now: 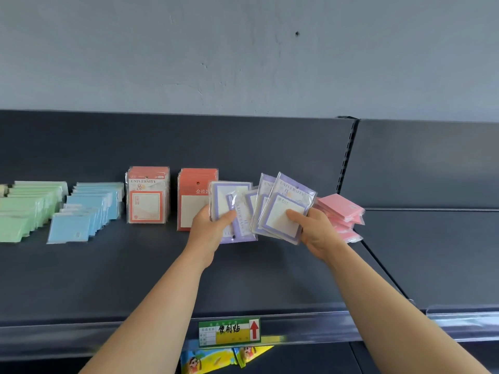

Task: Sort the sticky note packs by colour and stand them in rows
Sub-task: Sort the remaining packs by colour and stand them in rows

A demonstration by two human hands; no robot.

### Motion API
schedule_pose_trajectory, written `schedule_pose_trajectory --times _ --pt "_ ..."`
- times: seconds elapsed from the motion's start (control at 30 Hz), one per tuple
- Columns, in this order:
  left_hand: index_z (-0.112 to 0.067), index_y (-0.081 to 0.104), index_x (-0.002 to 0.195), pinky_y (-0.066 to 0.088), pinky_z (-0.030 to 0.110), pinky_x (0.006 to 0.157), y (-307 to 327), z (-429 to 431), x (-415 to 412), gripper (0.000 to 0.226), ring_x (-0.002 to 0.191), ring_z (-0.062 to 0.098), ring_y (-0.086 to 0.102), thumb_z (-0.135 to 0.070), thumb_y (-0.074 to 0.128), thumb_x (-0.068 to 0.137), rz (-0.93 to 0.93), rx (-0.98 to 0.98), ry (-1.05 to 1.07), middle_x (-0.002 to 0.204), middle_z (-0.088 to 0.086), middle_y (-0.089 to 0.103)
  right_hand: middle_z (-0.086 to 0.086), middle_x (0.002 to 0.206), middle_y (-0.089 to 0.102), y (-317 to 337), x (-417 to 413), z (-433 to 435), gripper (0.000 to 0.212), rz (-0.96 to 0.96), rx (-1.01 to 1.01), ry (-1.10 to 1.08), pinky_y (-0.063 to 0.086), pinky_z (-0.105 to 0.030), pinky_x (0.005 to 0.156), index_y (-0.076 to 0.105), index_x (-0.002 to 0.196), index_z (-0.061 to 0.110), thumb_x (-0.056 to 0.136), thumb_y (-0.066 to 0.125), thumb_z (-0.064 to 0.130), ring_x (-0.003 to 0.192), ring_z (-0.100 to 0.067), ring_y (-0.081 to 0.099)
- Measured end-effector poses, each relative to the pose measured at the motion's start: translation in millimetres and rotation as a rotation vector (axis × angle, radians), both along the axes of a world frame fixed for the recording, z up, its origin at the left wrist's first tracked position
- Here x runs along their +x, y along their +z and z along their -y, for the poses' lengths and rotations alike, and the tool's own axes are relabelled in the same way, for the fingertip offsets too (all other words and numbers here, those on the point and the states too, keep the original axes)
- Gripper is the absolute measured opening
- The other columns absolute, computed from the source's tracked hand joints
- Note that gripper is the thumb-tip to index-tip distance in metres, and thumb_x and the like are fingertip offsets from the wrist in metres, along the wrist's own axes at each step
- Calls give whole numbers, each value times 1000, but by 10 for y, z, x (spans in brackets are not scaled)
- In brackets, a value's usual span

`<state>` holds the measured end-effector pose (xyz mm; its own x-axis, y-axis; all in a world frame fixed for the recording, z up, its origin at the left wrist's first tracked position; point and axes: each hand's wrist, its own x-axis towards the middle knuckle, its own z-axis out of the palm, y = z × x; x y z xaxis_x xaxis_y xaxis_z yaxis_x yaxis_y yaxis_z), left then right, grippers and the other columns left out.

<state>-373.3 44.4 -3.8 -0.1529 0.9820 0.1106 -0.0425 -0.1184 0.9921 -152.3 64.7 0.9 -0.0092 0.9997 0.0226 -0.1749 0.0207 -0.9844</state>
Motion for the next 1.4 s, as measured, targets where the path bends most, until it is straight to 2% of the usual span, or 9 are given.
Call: schedule_pose_trajectory --times 0.13,0.2,0.27,0.43,0.63,0.93,1.1,1.27,1.4 --pt "-30 64 94 57 26 74 127 17 -29 5 85 4 68 -25 64 92 -158 62 -4 94 -11 70 -4 112 71 51 72 3 28 173 72 -9 54 -41 91 60 118 7 91 61 4 101 -21 68" --pt "-27 65 101 53 14 58 158 28 -11 9 79 0 69 -25 64 92 -167 64 -37 94 -12 70 -2 111 71 68 84 7 27 216 81 30 55 -40 89 60 118 8 91 61 6 101 -20 69" --pt "-23 66 107 51 12 55 171 37 14 16 81 3 70 -26 65 92 -154 51 -54 96 -9 72 -1 112 71 67 107 22 26 232 70 51 56 -40 88 60 117 10 91 62 8 101 -19 69" --pt "-21 69 106 56 28 73 145 39 42 22 91 15 72 -31 71 87 -103 -6 -65 95 -6 76 -1 112 71 59 133 61 28 218 48 67 57 -45 86 59 118 10 91 63 10 101 -21 69" --pt "-20 63 114 54 45 93 62 61 60 31 97 19 70 -19 74 85 -71 -89 -124 104 0 74 -3 103 72 14 112 105 20 -66 26 -80 56 -46 80 64 109 14 95 54 4 93 -23 69" --pt "-18 59 118 50 44 98 152 50 4 45 103 20 68 -54 43 97 -179 -180 -273 111 2 71 -5 111 71 41 222 93 29 132 83 7 52 -53 93 62 118 10 89 62 8 104 -26 68" --pt "-13 65 114 49 45 100 197 27 -80 21 103 21 68 -17 62 94 -342 -127 -373 108 4 73 -4 112 71 127 198 78 41 280 92 121 52 -52 93 61 118 8 80 69 19 103 -24 68" --pt "-13 64 111 54 35 89 286 23 -72 33 105 19 67 9 58 87 -402 -145 -431 107 4 73 0 111 72 189 122 74 42 305 115 123 53 -51 92 62 114 12 75 72 25 102 -23 68" --pt "-9 52 117 57 38 83 356 15 -75 38 100 22 69 9 60 84 -376 -182 -401 110 12 69 -5 112 71 207 77 57 29 248 98 167 52 -49 93 60 116 8 87 66 10 104 -25 68"
